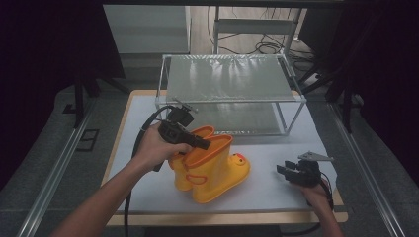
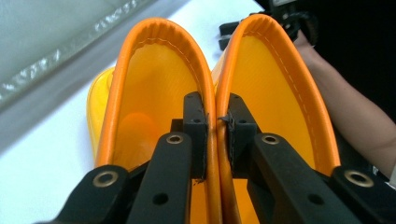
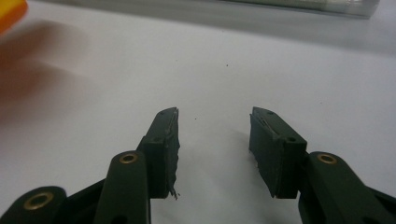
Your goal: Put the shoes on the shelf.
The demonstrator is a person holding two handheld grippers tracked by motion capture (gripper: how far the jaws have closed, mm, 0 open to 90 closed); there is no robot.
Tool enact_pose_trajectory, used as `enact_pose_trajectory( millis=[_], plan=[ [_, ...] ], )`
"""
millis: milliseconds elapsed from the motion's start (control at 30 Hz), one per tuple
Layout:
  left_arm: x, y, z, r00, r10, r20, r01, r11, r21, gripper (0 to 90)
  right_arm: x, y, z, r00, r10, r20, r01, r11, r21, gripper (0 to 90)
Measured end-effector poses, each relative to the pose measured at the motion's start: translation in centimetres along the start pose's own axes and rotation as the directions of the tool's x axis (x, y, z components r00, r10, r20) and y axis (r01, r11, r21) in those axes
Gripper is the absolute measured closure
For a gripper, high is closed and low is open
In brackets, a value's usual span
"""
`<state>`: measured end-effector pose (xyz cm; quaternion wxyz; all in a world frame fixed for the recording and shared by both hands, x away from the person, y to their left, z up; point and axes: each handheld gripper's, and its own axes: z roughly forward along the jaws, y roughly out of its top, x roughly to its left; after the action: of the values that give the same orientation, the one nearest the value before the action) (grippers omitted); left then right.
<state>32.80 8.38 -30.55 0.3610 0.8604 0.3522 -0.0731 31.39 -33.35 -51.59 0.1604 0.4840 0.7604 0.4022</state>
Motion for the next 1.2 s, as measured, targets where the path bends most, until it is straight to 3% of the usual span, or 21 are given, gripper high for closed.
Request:
enact_pose_trajectory(
  millis=[200, 533, 767, 1200],
  plan=[
    [-0.8, 1.4, -0.8, 0.9998, 0.013, 0.015, -0.013, 0.9994, -0.033, 81.5, -0.2, -0.1, 0.0, 0.9999, 0.012, 0.006, -0.012, 1.000, -0.002, 52.8],
    [-2.6, 4.5, -2.2, 0.9984, 0.056, 0.007, -0.056, 0.9978, -0.036, 81.6, -0.4, -0.1, -0.1, 0.9998, 0.018, 0.010, -0.018, 1.000, -0.009, 53.0],
    [-3.6, 7.0, -3.4, 0.9981, 0.057, 0.023, -0.055, 0.9954, -0.078, 81.7, -0.5, -0.1, -0.2, 0.9996, 0.025, 0.011, -0.024, 1.000, -0.012, 53.1],
    [-5.5, 11.1, -4.8, 0.9969, 0.077, 0.014, -0.075, 0.9924, -0.097, 81.7, -0.6, 0.0, -0.4, 0.9993, 0.036, 0.012, -0.036, 0.999, -0.018, 53.1]
  ],
)
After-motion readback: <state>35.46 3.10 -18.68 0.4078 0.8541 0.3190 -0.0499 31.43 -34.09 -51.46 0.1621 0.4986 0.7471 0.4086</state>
